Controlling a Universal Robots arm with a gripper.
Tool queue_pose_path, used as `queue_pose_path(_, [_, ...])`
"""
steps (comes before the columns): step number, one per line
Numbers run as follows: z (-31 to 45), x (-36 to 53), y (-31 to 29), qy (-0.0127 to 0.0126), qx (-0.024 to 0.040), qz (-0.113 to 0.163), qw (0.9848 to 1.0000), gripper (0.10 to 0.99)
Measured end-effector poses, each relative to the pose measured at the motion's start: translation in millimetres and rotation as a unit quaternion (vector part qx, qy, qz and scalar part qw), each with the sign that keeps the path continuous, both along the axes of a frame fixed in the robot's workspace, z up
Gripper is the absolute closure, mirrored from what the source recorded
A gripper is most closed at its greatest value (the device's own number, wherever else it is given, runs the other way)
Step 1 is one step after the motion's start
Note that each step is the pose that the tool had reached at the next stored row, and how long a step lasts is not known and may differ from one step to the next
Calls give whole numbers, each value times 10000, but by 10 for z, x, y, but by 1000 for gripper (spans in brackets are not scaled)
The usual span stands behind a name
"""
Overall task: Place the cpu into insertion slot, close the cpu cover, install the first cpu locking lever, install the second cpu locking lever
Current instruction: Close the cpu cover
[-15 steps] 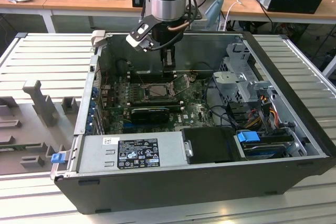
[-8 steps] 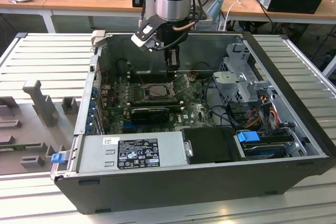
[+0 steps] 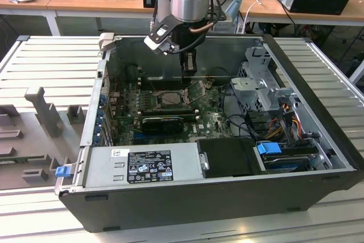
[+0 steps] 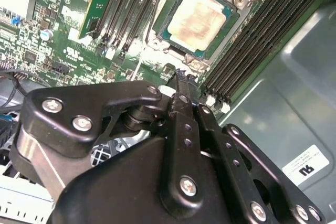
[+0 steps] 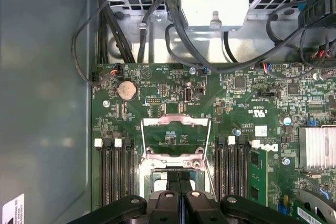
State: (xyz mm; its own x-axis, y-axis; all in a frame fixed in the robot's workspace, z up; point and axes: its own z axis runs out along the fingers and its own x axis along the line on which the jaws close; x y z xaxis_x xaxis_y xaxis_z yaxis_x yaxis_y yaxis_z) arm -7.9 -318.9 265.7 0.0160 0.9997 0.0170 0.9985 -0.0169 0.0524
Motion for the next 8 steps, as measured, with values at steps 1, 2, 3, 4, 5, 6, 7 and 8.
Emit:
queue_pose_path(1, [9,0,0,0,0,0,10000,980])
queue_pose_path(2, [12,2,0,0,1,1,10000,980])
queue_pose_path(3, [12,11,1,-1,2,0,10000,980])
queue_pose_path(4, [13,21,1,0,2,0,10000,980])
queue_pose_path(5, [14,39,0,1,1,0,10000,980])
queue_pose_path(6, [14,50,0,2,1,0,10000,980])
queue_pose_path(7, [15,66,0,3,0,0,10000,980])
queue_pose_path(8, [14,106,0,5,1,0,10000,980])
